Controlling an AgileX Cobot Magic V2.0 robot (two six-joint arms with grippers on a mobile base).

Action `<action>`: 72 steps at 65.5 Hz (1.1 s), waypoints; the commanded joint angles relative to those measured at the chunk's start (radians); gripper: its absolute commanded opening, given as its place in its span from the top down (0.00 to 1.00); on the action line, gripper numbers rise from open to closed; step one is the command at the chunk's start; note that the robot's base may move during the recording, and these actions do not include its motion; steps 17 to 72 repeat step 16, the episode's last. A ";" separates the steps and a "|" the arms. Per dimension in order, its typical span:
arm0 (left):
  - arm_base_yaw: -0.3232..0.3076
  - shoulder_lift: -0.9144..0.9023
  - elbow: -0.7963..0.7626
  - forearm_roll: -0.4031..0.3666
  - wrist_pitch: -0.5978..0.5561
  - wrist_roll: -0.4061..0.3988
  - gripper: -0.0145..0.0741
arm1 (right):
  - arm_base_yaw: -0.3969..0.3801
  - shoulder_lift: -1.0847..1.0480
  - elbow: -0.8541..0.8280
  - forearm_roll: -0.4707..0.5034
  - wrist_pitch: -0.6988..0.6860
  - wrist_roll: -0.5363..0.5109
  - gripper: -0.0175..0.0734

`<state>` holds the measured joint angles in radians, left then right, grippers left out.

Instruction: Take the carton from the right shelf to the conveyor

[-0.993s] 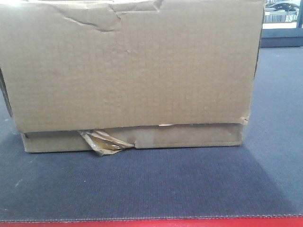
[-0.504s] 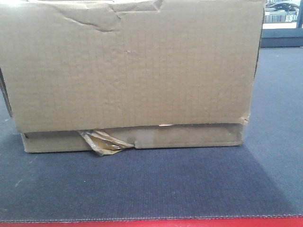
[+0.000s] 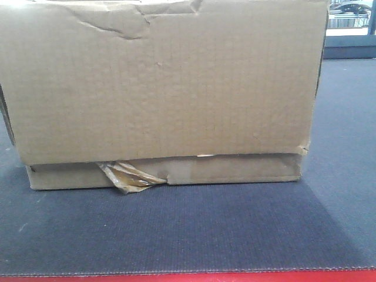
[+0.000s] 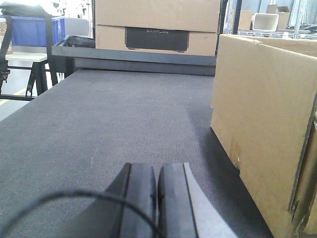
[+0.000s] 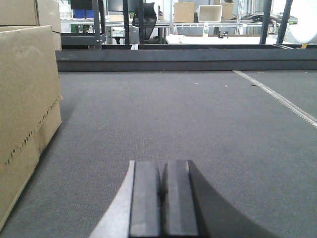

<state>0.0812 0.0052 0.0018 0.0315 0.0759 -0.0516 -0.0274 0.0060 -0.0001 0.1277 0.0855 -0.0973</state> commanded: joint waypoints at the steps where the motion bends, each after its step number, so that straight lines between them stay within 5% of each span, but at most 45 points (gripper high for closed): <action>1: 0.003 -0.005 -0.002 -0.008 -0.014 0.004 0.82 | 0.001 -0.006 0.000 -0.001 -0.018 -0.008 0.88; 72: 0.003 -0.005 -0.002 -0.008 -0.014 0.004 0.82 | 0.001 -0.006 0.000 -0.001 -0.018 -0.008 0.88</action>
